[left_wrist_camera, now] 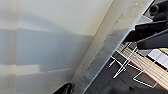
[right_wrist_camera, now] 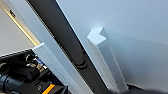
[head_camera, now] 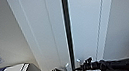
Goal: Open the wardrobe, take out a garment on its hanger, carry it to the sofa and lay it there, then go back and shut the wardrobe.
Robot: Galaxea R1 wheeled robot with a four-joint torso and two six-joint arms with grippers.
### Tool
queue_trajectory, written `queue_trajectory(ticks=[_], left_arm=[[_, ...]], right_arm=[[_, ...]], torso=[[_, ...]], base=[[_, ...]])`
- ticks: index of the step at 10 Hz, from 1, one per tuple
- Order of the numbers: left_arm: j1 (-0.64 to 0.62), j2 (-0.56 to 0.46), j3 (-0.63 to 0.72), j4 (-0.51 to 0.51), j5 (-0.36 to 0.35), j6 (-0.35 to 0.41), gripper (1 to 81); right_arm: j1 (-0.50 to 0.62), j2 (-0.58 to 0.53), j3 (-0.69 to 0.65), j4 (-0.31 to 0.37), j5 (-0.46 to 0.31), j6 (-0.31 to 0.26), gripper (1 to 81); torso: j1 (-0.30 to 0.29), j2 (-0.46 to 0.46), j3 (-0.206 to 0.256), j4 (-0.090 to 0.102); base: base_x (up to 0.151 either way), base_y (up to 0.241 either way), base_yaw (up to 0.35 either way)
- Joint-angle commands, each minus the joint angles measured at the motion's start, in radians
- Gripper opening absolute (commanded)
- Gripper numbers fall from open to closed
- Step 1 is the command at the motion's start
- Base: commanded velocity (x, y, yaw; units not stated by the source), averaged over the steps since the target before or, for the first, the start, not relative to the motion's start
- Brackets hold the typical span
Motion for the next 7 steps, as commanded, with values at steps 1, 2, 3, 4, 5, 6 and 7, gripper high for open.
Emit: queue_trajectory(ticks=[1,2,3,4,5,6,7], left_arm=[[-0.071,-0.014,0.257,0.006,0.011,-0.006,81.1],[-0.065,-0.031,0.297,0.012,0.011,-0.006,81.1],[-0.059,-0.043,0.335,0.029,0.011,-0.006,81.1],[-0.051,-0.052,0.355,0.035,0.011,-0.006,81.1],[-0.044,-0.07,0.382,0.042,0.011,-0.006,81.1],[-0.033,-0.089,0.402,0.043,0.011,-0.006,81.1],[-0.021,-0.113,0.427,0.057,0.011,-0.006,81.1]], right_arm=[[0.084,0.038,0.126,-0.006,-0.064,0.012,81.1],[0.069,0.034,0.178,-0.026,-0.064,0.012,81.1],[0.052,0.011,0.239,-0.04,-0.064,0.012,81.1],[0.034,-0.012,0.28,-0.047,-0.064,0.012,81.1],[0.018,-0.044,0.321,-0.056,-0.064,0.012,81.1],[0.003,-0.07,0.345,-0.064,-0.064,0.012,81.1],[-0.012,-0.101,0.374,-0.075,-0.064,0.012,81.1]], torso=[[0.0,0.0,0.0,0.0],[0.0,0.0,0.0,0.0],[0.0,0.0,0.0,0.0],[0.0,0.0,0.0,0.0],[0.001,0.0,0.0,0.0],[0.001,0.0,0.0,0.0],[0.001,0.0,0.0,0.0]], base=[[0.0,0.0,0.0],[0.0,0.0,0.0],[0.0,0.0,0.0],[0.0,0.0,0.0],[0.0,0.0,0.0],[0.0,0.0,0.0],[0.0,0.0,0.0]])
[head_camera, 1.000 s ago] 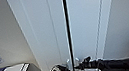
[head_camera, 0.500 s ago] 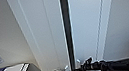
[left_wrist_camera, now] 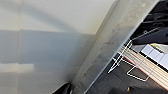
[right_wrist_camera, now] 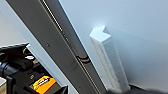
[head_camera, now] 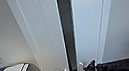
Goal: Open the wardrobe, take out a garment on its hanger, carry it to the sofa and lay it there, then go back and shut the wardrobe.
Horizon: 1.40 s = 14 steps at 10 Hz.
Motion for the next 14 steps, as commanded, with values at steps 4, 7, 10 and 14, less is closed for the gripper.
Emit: queue_trajectory(ticks=[4,7,10,14], left_arm=[[0.013,-0.058,0.319,0.075,0.003,-0.007,81.1],[0.08,-0.123,0.379,0.125,-0.018,-0.007,81.1],[0.155,-0.199,0.44,0.178,-0.075,-0.007,81.1],[0.235,-0.343,0.514,0.233,-0.144,-0.007,81.1]], right_arm=[[-0.011,-0.143,0.332,-0.026,-0.062,0.023,81.1],[-0.045,-0.192,0.374,-0.033,-0.044,0.021,81.1],[-0.106,-0.29,0.444,-0.065,-0.033,0.017,81.1],[-0.151,-0.407,0.487,-0.074,0.03,0.017,81.1]], torso=[[0.0,0.0,0.0,0.0],[0.0,0.0,0.0,0.0],[0.0,0.0,0.0,0.0],[0.001,0.0,0.0,0.0]], base=[[0.0,0.0,0.0],[0.0,0.0,0.0],[0.0,0.0,0.0],[0.0,0.0,0.0]])
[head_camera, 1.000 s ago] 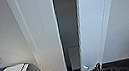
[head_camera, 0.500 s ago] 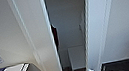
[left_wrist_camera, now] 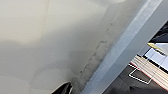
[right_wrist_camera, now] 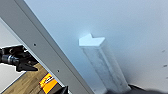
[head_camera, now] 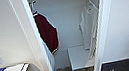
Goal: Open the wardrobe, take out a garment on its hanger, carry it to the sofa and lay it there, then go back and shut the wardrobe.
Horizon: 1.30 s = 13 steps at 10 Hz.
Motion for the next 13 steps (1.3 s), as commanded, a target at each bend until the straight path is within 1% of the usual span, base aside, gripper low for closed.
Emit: queue_trajectory(ticks=[1,2,3,6,7,8,11,13], left_arm=[[0.042,-0.057,0.269,0.093,0.006,-0.017,81.1],[0.067,-0.104,0.277,0.097,-0.045,-0.015,81.1],[0.091,-0.148,0.282,0.106,-0.071,-0.014,81.1],[0.171,-0.224,0.271,0.13,-0.126,-0.015,81.1],[0.203,-0.241,0.257,0.131,-0.139,-0.015,81.1],[0.26,-0.261,0.21,0.13,-0.198,-0.015,81.1],[0.429,-0.285,0.048,0.128,-0.391,-0.031,81.1],[0.554,-0.294,-0.074,0.127,-0.54,-0.087,81.1]], right_arm=[[0.012,-0.063,0.142,0.002,-0.062,0.031,81.1],[0.007,-0.096,0.145,0.002,-0.046,0.031,81.1],[-0.004,-0.145,0.153,0.0,-0.033,0.031,81.1],[-0.031,-0.24,0.162,0.0,-0.022,0.031,81.1],[-0.054,-0.268,0.156,0.0,0.0,0.031,81.1],[-0.089,-0.324,0.136,0.002,0.044,0.032,81.1],[-0.22,-0.398,0.049,0.005,0.151,0.034,81.1],[-0.327,-0.437,-0.042,0.007,0.256,0.049,81.1]], torso=[[0.0,0.0,0.0,0.0],[0.0,0.0,0.0,0.0],[0.0,0.0,0.0,0.0],[0.0,0.0,0.0,0.0],[-0.001,-0.001,0.001,0.0],[-0.003,-0.001,0.001,0.0],[-0.003,-0.002,0.002,0.0],[-0.004,-0.002,0.003,0.0]], base=[[0.0,0.0,0.0],[0.0,0.0,0.0],[0.0,0.0,0.0],[0.0,0.0,0.0],[0.0,0.0,0.0],[0.0,0.0,0.0],[0.0,0.0,0.0],[0.0,0.0,0.0]])
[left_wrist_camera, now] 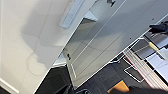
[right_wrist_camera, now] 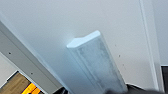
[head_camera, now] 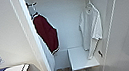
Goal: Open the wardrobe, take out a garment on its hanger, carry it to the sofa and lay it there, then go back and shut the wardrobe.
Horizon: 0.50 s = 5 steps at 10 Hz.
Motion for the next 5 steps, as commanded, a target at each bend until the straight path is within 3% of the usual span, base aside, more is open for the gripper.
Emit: queue_trajectory(ticks=[1,3,5], left_arm=[[0.127,-0.051,-0.174,0.033,-0.264,-0.106,81.1],[0.18,0.011,-0.311,0.033,-0.306,-0.188,81.1],[0.2,0.14,-0.468,0.031,-0.29,-0.227,81.1]], right_arm=[[-0.153,-0.103,-0.107,-0.004,-0.004,0.049,81.1],[-0.233,-0.101,-0.193,0.011,0.039,0.075,81.1],[-0.308,-0.04,-0.297,0.011,0.061,0.142,81.1]], torso=[[0.0,0.0,0.0,0.0],[-0.001,-0.001,0.0,0.0],[-0.004,-0.002,0.001,0.0]], base=[[0.0,0.0,0.0],[0.0,0.0,0.0],[0.0,0.0,0.0]])
